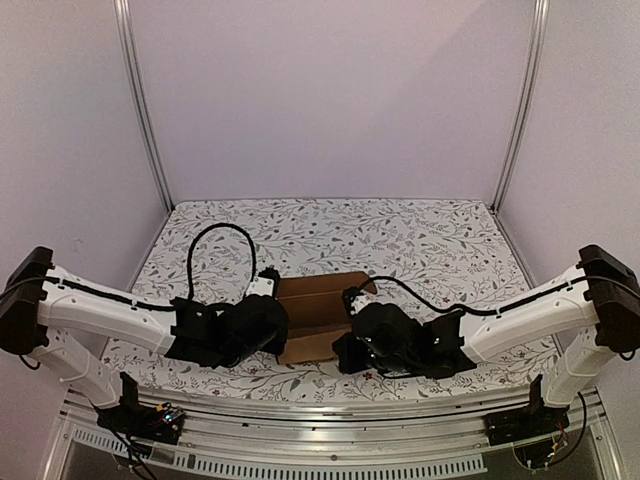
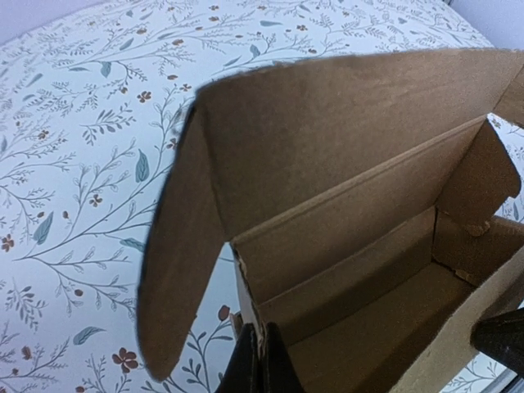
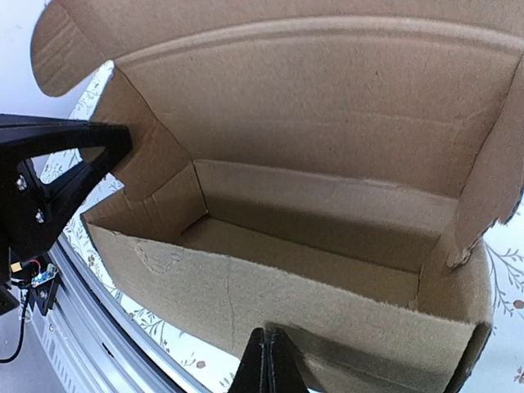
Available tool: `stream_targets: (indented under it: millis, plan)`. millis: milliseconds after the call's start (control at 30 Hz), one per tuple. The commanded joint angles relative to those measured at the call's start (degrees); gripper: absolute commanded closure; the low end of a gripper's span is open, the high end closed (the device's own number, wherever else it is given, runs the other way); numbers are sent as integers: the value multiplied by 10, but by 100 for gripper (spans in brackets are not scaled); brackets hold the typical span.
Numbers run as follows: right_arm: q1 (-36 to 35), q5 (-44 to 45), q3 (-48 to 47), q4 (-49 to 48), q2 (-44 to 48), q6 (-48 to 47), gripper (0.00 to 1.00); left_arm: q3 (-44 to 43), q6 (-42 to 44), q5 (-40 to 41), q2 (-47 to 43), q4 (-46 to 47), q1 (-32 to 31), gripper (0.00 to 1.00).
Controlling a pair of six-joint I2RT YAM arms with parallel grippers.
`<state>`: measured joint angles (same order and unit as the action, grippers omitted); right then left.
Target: Fold the paper box
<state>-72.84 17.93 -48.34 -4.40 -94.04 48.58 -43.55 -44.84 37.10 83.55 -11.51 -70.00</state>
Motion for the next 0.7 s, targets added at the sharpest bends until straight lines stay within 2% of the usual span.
stream_targets:
  millis: [0, 133, 400, 667]
  plan:
    - [-7, 28, 38, 85, -36, 26, 100, 35, -3, -23, -7, 44, -48, 100]
    - [-11, 43, 42, 85, -49, 44, 100, 56, -12, -14, 6, 77, -68, 100]
    - [-14, 67, 39, 53, -82, 74, 100, 57, -33, 16, 56, 83, -110, 100]
    - [-16, 45, 35, 49, -81, 53, 100, 33, -53, 63, 67, 34, -122, 100]
